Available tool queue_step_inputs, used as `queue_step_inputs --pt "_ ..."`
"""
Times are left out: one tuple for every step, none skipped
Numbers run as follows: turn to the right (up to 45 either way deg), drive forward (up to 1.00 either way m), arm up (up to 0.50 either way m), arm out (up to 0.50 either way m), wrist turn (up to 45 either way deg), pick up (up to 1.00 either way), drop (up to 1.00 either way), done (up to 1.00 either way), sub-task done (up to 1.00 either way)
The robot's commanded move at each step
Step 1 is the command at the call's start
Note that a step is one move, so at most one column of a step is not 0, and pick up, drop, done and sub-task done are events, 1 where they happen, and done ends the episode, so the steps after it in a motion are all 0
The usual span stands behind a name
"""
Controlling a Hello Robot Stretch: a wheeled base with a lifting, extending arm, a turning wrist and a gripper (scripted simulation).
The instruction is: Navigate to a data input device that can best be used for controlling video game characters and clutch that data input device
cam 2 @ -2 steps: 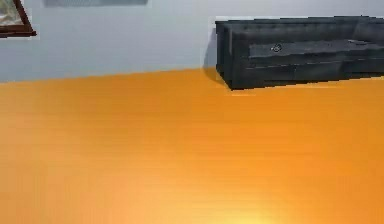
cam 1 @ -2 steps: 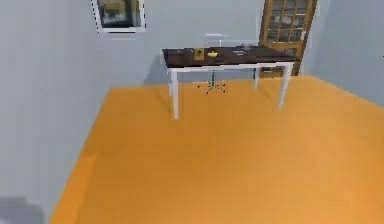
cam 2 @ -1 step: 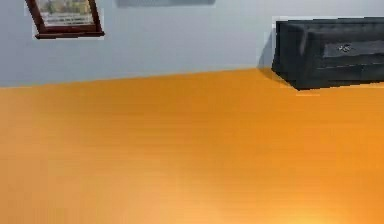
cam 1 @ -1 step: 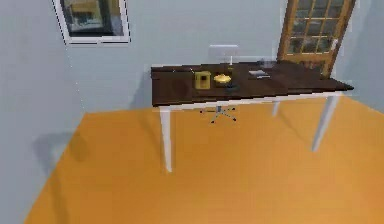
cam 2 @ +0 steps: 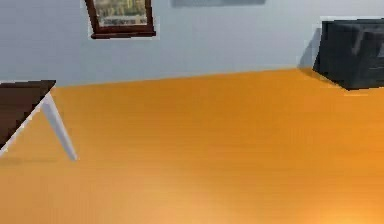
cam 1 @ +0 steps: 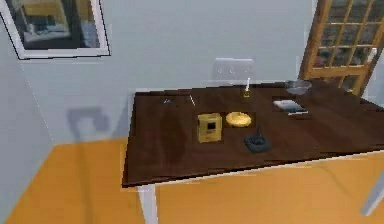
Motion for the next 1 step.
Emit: queue_step_inputs --pt "-45.0 0.00 0.00 0.00 0.0 0.00 0.00 0.00 0.00"
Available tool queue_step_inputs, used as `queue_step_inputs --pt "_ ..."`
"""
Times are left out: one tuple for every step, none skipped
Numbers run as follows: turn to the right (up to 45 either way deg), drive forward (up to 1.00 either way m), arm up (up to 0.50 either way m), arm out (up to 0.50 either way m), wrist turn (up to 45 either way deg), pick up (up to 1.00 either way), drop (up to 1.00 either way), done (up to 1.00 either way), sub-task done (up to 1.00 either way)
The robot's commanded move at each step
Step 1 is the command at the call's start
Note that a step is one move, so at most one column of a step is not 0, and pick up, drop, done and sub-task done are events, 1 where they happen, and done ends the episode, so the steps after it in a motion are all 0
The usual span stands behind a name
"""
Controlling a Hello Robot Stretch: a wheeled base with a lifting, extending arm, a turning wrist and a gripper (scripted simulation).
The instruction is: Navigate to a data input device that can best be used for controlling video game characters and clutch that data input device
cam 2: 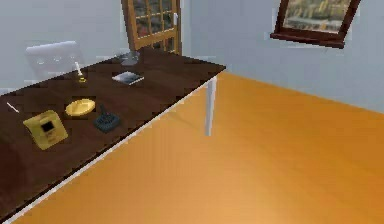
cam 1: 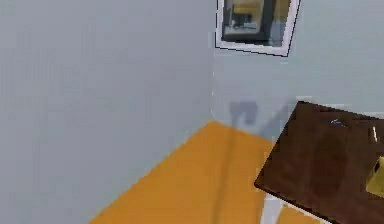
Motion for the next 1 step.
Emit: queue_step_inputs --pt "-21.0 0.00 0.00 0.00 0.0 0.00 0.00 0.00 0.00"
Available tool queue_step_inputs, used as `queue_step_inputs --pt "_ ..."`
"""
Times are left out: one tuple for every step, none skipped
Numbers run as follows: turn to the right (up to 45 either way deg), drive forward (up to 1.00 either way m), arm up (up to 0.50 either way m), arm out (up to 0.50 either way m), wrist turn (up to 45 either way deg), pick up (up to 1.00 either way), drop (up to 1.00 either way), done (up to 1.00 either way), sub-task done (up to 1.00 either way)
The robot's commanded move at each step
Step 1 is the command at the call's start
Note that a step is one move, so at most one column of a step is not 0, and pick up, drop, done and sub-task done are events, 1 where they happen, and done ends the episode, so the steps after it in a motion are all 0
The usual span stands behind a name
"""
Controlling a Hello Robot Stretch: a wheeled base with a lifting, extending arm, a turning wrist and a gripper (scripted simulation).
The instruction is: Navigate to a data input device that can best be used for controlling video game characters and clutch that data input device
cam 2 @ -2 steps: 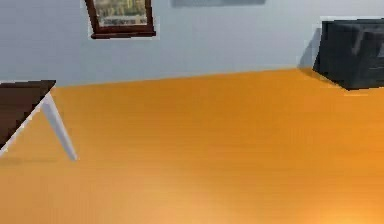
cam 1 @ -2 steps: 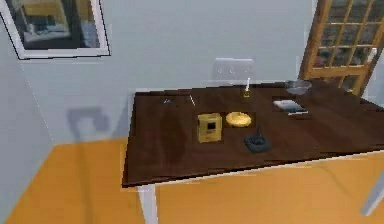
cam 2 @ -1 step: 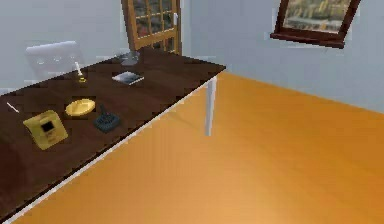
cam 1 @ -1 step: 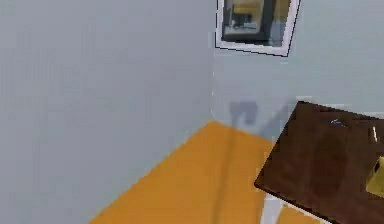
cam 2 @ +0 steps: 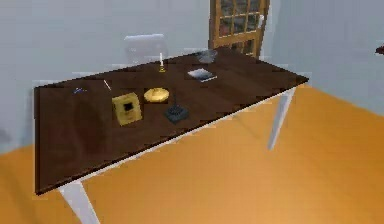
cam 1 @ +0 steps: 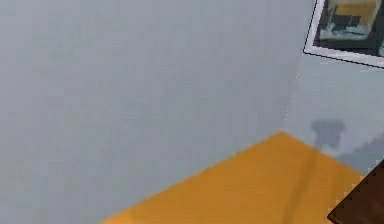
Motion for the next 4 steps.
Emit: queue_step_inputs --pt "45.0 0.00 0.00 0.00 0.0 0.00 0.00 0.00 0.00" --pt "45.0 0.00 0.00 0.00 0.0 0.00 0.00 0.00 0.00" --pt "21.0 0.00 0.00 0.00 0.0 0.00 0.00 0.00 0.00" --pt "0.0 0.35 0.00 0.00 0.0 0.00 0.00 0.00 0.00"
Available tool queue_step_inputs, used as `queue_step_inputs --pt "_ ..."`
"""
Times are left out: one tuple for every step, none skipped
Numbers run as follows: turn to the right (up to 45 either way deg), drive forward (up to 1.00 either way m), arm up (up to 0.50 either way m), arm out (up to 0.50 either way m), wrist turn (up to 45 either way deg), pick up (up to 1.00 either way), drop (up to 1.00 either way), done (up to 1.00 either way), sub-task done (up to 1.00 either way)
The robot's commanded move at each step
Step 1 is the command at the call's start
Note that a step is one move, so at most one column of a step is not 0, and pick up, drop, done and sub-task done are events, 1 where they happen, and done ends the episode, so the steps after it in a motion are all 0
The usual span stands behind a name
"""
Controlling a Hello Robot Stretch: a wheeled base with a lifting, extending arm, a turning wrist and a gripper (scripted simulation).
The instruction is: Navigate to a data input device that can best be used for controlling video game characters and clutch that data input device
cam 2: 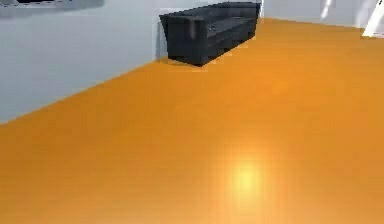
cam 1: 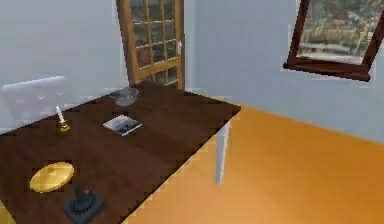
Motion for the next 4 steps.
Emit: queue_step_inputs --pt "-45.0 0.00 0.00 0.00 0.0 0.00 0.00 0.00 0.00" --pt "-45.0 0.00 0.00 0.00 0.0 0.00 0.00 0.00 0.00" --pt "-30.0 0.00 0.00 0.00 0.0 0.00 0.00 0.00 0.00" --pt "0.0 0.00 0.50 0.00 0.0 0.00 0.00 0.00 0.00"
